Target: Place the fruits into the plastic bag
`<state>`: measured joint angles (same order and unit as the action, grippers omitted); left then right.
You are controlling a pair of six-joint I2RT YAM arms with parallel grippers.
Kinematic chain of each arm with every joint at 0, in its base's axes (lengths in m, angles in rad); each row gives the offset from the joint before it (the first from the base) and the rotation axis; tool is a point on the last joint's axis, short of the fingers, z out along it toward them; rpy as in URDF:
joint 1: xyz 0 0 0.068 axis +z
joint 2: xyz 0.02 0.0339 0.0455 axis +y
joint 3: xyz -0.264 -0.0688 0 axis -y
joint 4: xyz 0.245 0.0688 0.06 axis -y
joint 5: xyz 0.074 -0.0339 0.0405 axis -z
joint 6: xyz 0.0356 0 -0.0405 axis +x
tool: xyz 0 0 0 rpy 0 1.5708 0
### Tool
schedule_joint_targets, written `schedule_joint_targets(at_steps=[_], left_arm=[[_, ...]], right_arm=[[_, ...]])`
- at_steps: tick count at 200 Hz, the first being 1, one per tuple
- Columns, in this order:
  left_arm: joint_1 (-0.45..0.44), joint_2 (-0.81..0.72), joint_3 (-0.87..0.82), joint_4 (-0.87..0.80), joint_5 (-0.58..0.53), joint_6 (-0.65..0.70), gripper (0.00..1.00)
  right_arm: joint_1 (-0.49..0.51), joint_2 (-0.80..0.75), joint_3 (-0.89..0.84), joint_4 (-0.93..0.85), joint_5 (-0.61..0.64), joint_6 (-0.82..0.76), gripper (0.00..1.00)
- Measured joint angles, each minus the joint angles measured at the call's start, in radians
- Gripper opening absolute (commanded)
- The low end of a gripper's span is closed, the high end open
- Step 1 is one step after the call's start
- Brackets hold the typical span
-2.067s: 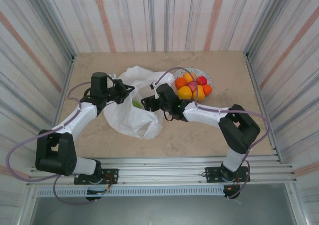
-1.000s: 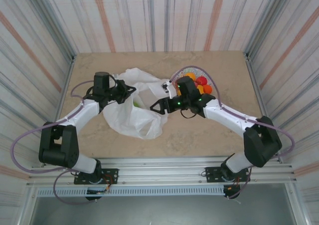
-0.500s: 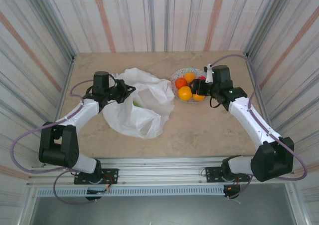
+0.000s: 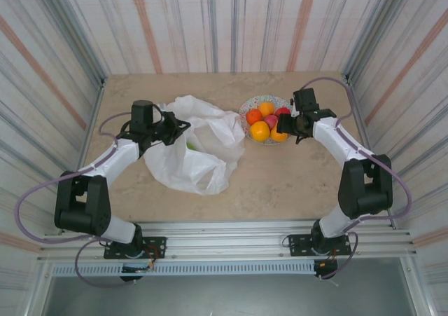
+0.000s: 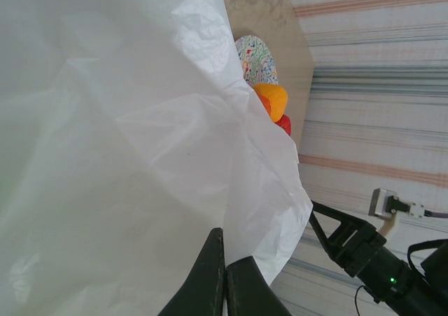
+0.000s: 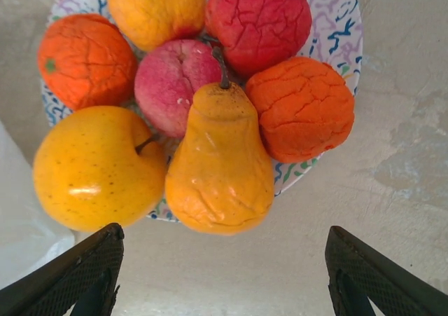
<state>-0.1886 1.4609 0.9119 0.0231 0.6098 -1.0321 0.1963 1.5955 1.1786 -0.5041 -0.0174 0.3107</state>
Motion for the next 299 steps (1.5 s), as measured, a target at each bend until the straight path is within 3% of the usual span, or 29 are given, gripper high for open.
schedule_joint_targets(at_steps=[80,255,299], left_arm=[[0.0,0.0,0.0,0.0,0.0,0.0,0.0],[0.0,0.0,0.0,0.0,0.0,0.0,0.0],[0.0,0.001,0.0,0.0,0.001,0.0,0.0]], right_arm=[[0.033,0.138,0.038,-0.002,0.021,0.036,0.78],[0.034,0.252,0.077,0.01,0.02,0.047,0.77],[0.035,0.252,0.076,0.019,0.017,0.047,0.71]])
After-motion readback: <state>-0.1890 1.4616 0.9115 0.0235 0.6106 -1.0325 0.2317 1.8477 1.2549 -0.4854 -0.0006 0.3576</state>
